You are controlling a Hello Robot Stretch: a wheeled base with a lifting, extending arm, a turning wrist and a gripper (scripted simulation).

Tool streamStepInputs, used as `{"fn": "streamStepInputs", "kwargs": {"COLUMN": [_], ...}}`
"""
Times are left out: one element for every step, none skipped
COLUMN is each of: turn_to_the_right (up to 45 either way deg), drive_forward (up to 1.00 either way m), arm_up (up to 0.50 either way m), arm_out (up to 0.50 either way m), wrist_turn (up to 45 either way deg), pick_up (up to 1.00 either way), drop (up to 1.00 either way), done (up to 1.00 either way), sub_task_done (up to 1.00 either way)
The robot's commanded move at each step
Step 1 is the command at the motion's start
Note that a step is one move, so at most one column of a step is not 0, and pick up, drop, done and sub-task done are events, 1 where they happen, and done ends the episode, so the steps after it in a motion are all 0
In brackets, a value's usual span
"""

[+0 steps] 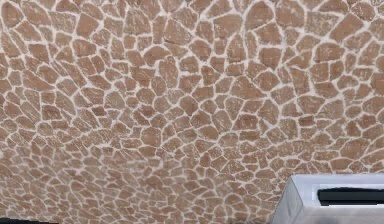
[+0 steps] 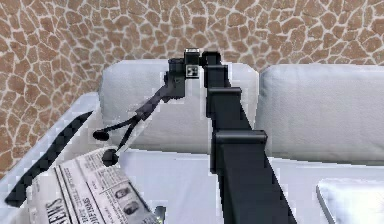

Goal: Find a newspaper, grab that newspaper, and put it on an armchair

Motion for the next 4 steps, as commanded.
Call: {"fn": "streamStepInputs", "kwargs": {"turn_to_the_right": [0.0,0.0,-45.0,-42.0], "drive_forward": [0.00,0.00,0.00,0.00], "arm_up": [0.00,0.00,0.00,0.00], "arm_out": [0.00,-0.38,0.00,0.00], "wrist_turn": [-6.0,0.0,0.0,0.0], "pick_up": [0.00,0.00,0.00,0.00], "drop": [0.00,0.00,0.00,0.00], "done": [0.00,0.00,0.00,0.00], "sub_task_done": [0.00,0.00,0.00,0.00]}}
